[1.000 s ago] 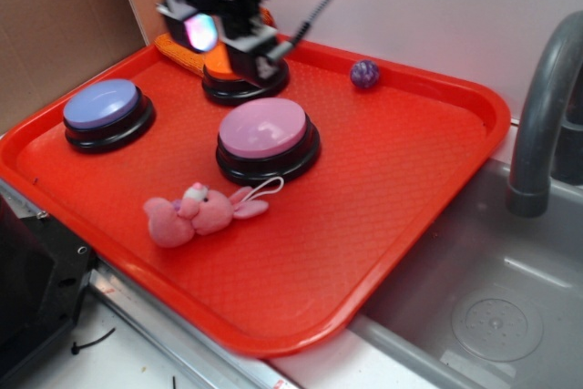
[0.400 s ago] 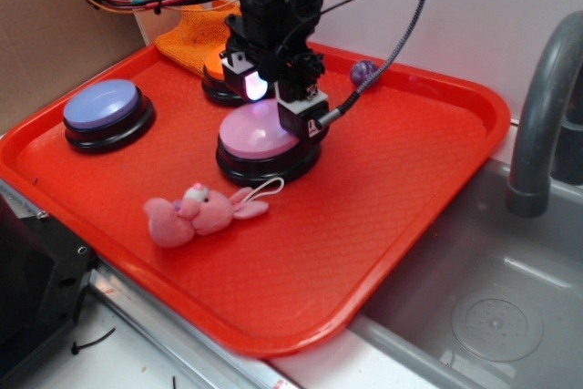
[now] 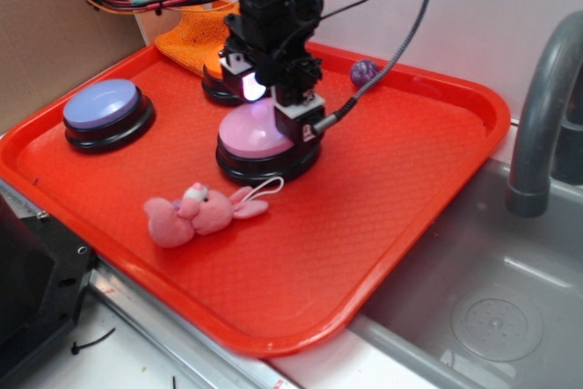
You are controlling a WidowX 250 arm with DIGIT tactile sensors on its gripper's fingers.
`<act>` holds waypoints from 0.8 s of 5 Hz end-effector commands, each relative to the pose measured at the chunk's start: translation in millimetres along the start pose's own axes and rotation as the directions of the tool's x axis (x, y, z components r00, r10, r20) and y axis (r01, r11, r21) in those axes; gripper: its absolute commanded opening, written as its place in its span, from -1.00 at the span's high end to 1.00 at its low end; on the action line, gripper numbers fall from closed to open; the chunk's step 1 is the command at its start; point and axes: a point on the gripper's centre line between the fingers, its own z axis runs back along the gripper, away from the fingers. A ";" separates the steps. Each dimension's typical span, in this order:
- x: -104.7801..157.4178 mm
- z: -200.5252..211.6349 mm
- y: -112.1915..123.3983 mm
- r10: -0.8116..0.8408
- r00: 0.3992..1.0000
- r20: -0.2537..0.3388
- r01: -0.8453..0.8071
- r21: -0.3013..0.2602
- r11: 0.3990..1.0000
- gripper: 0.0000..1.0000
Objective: Push the pink button.
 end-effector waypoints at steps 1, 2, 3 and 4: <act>-9.2 44.8 11.2 0.034 0.993 0.112 -0.033 -0.009 0.999 -1.00; -10.0 48.6 15.4 0.054 0.993 0.103 -0.053 -0.008 0.999 -1.00; -11.9 53.8 18.7 0.064 0.992 0.109 -0.064 -0.012 0.998 -1.00; -15.5 59.8 21.8 0.073 0.993 0.094 -0.073 -0.010 0.997 -1.00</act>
